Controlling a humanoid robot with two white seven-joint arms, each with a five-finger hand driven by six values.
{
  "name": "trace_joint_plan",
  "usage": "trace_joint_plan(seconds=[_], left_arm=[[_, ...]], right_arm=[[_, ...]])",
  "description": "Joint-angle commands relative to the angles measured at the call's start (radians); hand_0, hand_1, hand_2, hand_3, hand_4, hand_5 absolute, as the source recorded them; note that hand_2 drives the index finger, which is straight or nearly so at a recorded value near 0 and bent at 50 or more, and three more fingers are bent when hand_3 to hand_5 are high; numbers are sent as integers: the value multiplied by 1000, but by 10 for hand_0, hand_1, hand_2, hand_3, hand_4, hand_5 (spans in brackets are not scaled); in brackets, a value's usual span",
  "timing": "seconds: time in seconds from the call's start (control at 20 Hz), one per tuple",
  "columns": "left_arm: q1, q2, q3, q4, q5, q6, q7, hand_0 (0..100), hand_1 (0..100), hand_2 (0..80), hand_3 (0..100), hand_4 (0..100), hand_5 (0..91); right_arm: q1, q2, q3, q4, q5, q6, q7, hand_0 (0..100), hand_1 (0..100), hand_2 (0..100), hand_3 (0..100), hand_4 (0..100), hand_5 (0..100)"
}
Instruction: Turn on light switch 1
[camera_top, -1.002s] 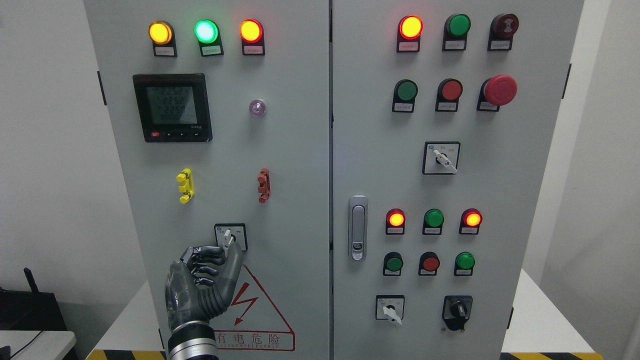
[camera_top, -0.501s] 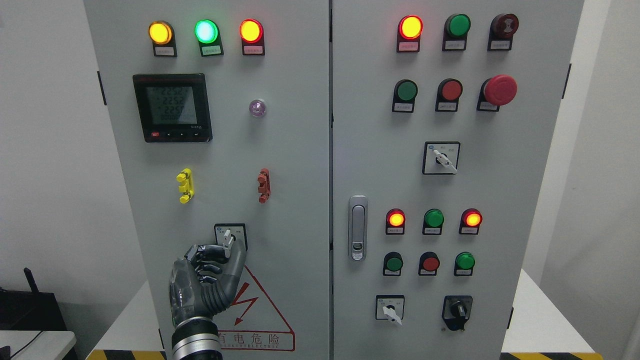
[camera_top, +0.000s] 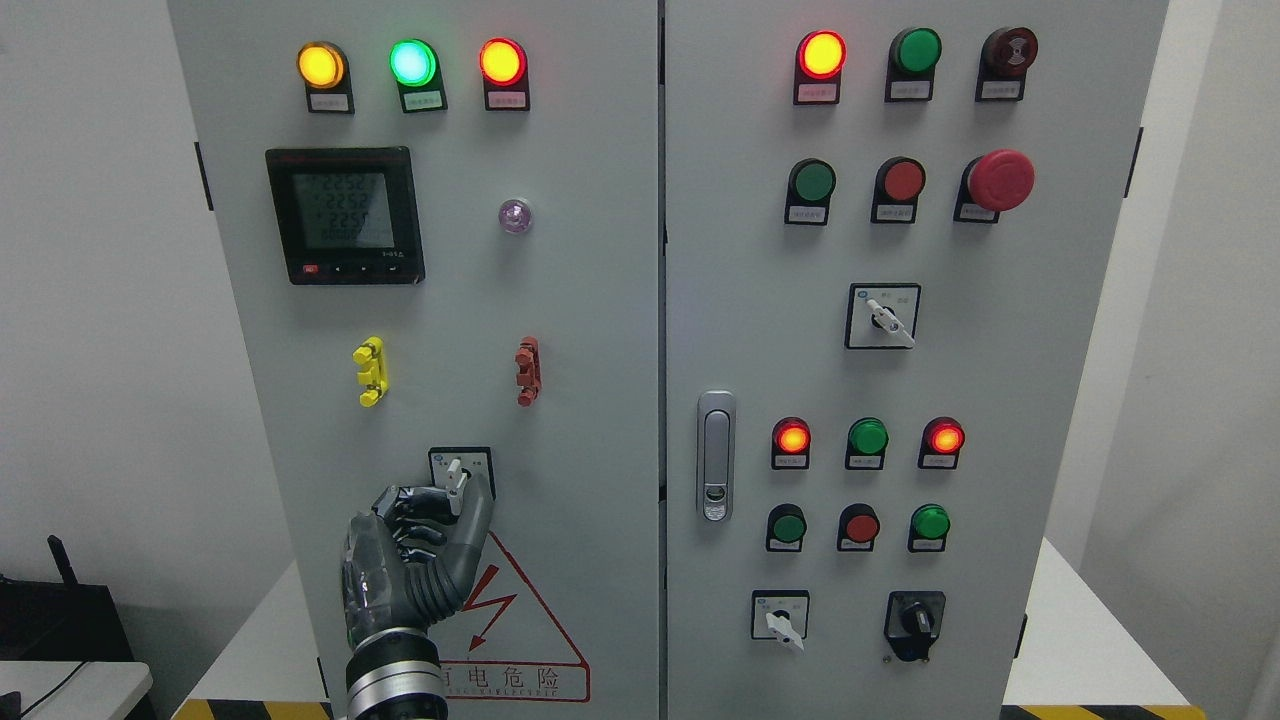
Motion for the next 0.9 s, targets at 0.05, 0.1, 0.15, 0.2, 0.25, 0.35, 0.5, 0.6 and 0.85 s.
trace_joint_plan(seconds=[0.05,0.1,0.15,0.2,0.25,0.35,0.5,0.6,0.85], left_arm=[[-7,-5,1,1,0,1,10,191,497,539,702,731,658],[-7,-5,1,1,0,1,10,192,495,540,702,732,658],[-7,-5,1,1,0,1,10,193,494,540,702,732,658],[-7,-5,1,1,0,1,10,192,489,541,702,732,658],[-7,-4,1,1,0,1,10,194,486,542,702,731,657],[-7,-5,1,1,0,7,10,198,483,543,703,731,656],[-7,-5,1,1,0,19,10,205,479,545,703,733,654],[-7,-5,1,1,-2,20,10,209,476,545,704,733,653],[-7,-5,0,1,-2,20,10,218,466,549,706,734,661]], right_arm=[[0,-1,17,0,-25,0,-1,120,389,0,0,0,0],[0,-1,17,0,-25,0,-1,120,389,0,0,0,0],[0,1,17,0,-25,0,-1,120,389,0,0,0,0],[0,-1,17,0,-25,0,-1,120,389,0,0,0,0],[0,-1,17,0,-25,0,-1,120,389,0,0,0,0],[0,-1,17,0,-25,0,-1,120,389,0,0,0,0],[0,-1,17,0,-25,0,-1,120,389,0,0,0,0],[0,-1,17,0,-25,0,-1,120,389,0,0,0,0],[0,-1,17,0,-25,0,-1,120,389,0,0,0,0]])
